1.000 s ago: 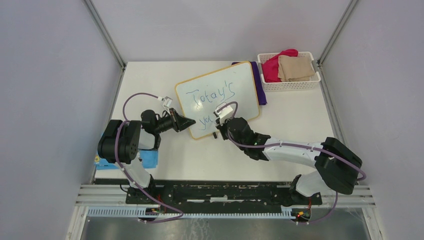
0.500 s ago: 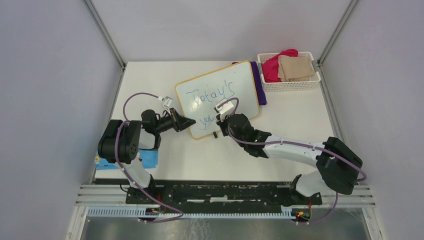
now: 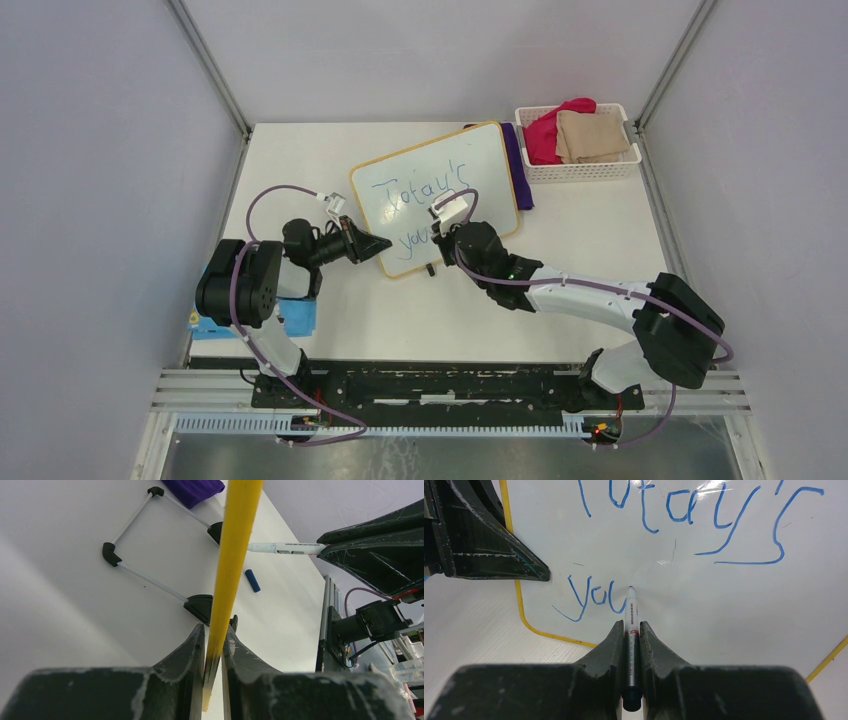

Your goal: Write a sentence on the whiteboard

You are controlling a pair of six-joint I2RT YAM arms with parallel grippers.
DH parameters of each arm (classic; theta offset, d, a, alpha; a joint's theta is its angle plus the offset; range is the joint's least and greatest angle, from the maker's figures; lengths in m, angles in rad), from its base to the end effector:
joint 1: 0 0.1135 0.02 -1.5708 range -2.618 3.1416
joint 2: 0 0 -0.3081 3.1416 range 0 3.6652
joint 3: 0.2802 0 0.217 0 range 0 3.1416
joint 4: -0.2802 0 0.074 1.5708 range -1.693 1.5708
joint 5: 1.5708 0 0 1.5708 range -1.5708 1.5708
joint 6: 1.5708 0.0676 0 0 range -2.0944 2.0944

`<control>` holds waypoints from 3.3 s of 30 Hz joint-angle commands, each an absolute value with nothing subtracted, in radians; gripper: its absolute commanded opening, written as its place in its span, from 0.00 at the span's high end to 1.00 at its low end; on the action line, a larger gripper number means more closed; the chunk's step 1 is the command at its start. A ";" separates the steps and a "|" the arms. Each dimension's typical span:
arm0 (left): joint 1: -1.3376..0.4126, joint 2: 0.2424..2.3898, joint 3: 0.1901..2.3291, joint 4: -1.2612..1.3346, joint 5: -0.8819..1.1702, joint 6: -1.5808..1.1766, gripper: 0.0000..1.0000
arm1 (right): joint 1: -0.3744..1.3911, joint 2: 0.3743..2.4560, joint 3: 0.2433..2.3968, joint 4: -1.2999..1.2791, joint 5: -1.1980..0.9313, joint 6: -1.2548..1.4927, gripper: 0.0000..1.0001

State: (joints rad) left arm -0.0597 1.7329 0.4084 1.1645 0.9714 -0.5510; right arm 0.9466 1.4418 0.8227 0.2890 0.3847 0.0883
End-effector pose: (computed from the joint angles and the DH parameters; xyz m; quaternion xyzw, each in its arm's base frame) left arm 0.2856 -0.0730 0.2121 0.1298 0.7267 -0.5113 0.4400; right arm 0.2043 0.2402 0.3026 -0.2313 0.7725 0.1471 0.5728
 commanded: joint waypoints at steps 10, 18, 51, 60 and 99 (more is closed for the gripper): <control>-0.063 1.738 0.416 1.077 0.920 -0.482 0.98 | 0.936 1.430 0.776 0.333 0.384 0.101 1.00; -0.063 1.736 0.414 1.075 0.920 -0.480 0.98 | 0.936 1.410 0.740 0.333 0.383 0.109 1.00; -0.065 1.737 0.420 1.059 0.920 -0.476 0.98 | 0.908 1.425 0.844 0.327 0.376 0.100 1.00; -0.065 1.736 0.422 1.054 0.920 -0.474 0.98 | 0.900 1.418 0.785 0.331 0.388 0.116 1.00; -0.070 1.735 0.428 1.034 0.920 -0.468 0.98 | 0.888 1.411 0.796 0.332 0.388 0.117 1.00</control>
State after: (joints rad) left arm -0.0662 1.7313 0.4248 1.1267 0.9760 -0.5365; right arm 0.9043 1.4006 0.7429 0.3004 0.3737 0.1295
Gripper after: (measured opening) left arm 0.215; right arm 0.177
